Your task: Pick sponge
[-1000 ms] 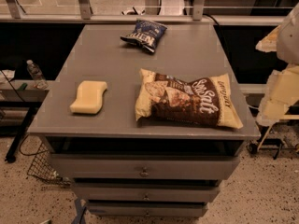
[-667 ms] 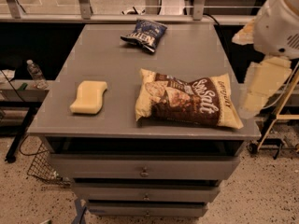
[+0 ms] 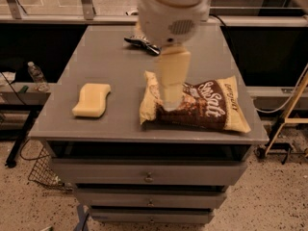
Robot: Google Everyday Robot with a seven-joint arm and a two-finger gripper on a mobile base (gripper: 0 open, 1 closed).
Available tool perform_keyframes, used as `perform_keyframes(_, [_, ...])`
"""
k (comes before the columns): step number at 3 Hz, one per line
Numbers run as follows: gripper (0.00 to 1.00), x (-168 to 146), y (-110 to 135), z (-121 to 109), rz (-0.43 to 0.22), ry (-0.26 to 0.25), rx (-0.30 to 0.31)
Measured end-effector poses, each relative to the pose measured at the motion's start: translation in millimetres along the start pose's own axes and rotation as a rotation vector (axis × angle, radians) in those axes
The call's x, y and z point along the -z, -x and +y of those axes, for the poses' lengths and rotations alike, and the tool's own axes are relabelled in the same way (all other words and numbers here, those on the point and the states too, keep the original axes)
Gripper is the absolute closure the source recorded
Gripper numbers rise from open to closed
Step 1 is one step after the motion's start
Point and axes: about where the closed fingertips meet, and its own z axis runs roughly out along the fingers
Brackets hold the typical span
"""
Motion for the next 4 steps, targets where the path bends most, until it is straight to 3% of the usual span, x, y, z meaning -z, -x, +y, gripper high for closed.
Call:
perform_keyframes(1, [0.0, -0.7, 43.3, -14.4, -0.016, -0.02, 0.099])
perform_keyframes(2, [0.0, 3.9, 39.8, -13.5, -0.018, -0.034, 0.087])
perform_keyframes(3, [0.0, -14.7, 50.0, -33.4, -0.03, -0.008, 0.173])
perform_keyframes(4, [0.0, -59.1, 67.3, -75.2, -0.046, 0.058, 0.333])
